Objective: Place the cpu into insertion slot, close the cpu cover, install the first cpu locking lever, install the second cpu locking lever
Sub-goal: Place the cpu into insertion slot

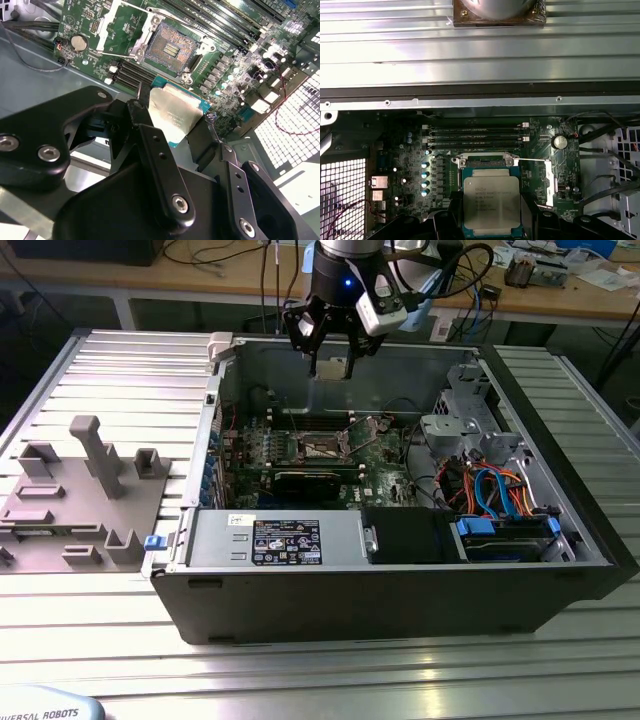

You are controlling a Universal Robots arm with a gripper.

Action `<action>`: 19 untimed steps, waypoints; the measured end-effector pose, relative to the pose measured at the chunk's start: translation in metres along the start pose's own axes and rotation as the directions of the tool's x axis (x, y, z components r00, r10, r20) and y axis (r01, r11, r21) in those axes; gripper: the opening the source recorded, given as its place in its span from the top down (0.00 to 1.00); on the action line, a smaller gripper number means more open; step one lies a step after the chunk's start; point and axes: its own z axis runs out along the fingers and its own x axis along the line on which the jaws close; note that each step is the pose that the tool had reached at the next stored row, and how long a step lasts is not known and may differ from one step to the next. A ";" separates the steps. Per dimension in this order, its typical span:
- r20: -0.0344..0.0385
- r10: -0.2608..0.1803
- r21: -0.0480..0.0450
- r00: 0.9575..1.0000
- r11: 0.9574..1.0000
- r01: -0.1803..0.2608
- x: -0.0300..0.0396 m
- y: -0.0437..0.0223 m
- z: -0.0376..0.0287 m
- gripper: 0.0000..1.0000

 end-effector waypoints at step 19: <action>0.012 0.133 -0.003 0.991 0.991 -0.133 0.0000 -0.0001 0.0011 0.46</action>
